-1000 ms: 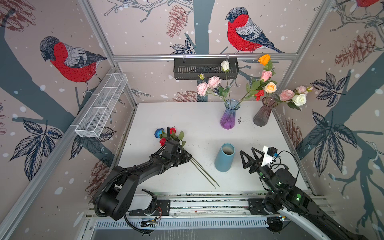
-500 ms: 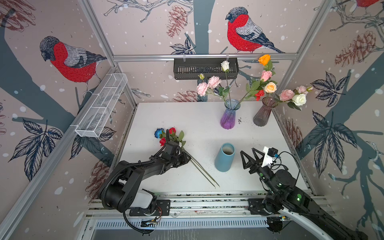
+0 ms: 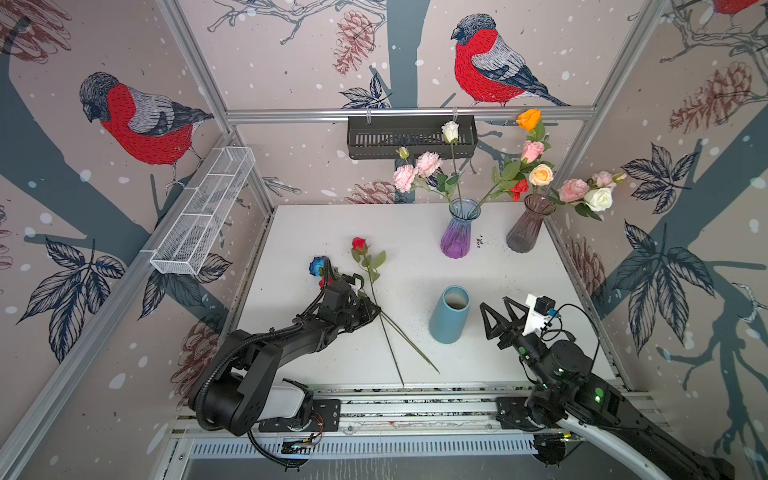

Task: Arrange the flowers into the vase
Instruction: 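Grasp a red rose stem with the left gripper and lift it, then carry the red rose with the left gripper toward the teal vase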

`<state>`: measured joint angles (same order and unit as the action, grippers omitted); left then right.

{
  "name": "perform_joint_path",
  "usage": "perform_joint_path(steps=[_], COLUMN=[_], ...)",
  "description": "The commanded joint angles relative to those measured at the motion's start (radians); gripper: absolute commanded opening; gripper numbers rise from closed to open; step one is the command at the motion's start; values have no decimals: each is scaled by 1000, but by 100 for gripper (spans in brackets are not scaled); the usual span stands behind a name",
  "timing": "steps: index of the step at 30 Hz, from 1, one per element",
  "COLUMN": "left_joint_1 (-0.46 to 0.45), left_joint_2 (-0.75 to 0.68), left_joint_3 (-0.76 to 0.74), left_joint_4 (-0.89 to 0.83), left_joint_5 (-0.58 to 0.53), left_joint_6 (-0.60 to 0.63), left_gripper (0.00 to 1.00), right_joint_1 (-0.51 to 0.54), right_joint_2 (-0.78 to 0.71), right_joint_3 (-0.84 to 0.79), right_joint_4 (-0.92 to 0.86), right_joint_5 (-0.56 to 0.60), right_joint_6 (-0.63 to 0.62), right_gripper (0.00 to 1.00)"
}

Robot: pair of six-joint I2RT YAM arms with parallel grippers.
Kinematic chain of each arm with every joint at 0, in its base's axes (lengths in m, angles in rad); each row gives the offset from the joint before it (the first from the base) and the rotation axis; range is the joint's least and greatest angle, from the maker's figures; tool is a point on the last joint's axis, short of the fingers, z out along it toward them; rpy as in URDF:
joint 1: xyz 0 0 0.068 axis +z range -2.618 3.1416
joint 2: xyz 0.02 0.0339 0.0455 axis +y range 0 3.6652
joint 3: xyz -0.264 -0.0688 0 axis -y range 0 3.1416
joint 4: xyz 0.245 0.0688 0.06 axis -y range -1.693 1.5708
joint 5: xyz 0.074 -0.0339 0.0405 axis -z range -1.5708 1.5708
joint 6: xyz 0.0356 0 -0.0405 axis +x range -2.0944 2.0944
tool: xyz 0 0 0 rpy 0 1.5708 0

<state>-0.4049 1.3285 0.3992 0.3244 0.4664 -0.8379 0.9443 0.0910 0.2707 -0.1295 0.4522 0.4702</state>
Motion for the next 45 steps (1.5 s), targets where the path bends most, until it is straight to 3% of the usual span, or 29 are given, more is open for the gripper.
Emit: perform_joint_path(steps=[1,10,14,17,23,26,32,38,45], left_joint_1=[6,5,-5,-39,-216,-308,-374,-434,-490], left_joint_2=[-59,-384,-539,-578,-461,-393,-267,-194,-168], left_joint_3=[14,96,113,186,454,557,678,721,647], left_joint_4=[0,61,280,382,377,325,253,134,93], left_joint_5=[-24,-50,-28,-5,78,43,25,-1,-61], left_joint_6=[6,33,49,114,335,476,600,690,729], left_gripper=[0,0,0,0,0,0,0,0,0], right_joint_1=[5,22,30,38,50,58,85,132,170], right_joint_2=[-3,-14,-22,-28,-33,-40,-55,-76,-83], right_joint_3=[5,9,12,11,14,13,10,9,7], right_joint_4=[11,1,-5,-10,-20,-24,-31,-41,-50], right_joint_5=[20,37,49,63,88,100,137,189,234], right_joint_6=[-4,-5,-4,1,5,9,14,15,16], right_gripper=[88,88,88,88,89,89,90,90,91])
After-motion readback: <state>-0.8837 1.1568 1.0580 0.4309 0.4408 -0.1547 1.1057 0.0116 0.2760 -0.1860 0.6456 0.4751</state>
